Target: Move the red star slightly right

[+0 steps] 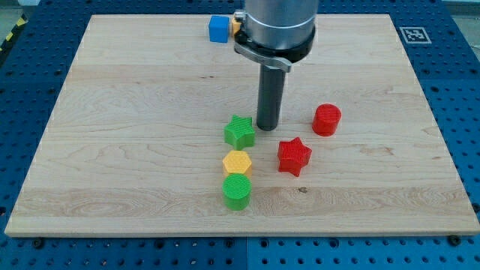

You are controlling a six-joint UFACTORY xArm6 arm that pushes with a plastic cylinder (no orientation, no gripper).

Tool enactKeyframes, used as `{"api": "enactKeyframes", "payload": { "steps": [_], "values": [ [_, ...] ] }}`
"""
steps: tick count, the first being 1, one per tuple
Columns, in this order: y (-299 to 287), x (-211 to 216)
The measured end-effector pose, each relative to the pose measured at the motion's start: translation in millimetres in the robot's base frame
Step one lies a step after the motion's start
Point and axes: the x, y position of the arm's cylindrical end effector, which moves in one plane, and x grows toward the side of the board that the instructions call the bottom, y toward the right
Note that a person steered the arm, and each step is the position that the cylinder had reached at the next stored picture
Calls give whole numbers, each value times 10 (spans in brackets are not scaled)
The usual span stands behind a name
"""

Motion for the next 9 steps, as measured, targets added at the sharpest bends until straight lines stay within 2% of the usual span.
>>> {"api": "enactKeyframes", "payload": {
  "steps": [3, 4, 7, 8, 9],
  "values": [
    [-9, 604],
    [3, 617],
    [846, 617],
    [879, 658],
    [797, 886]
  ]
}}
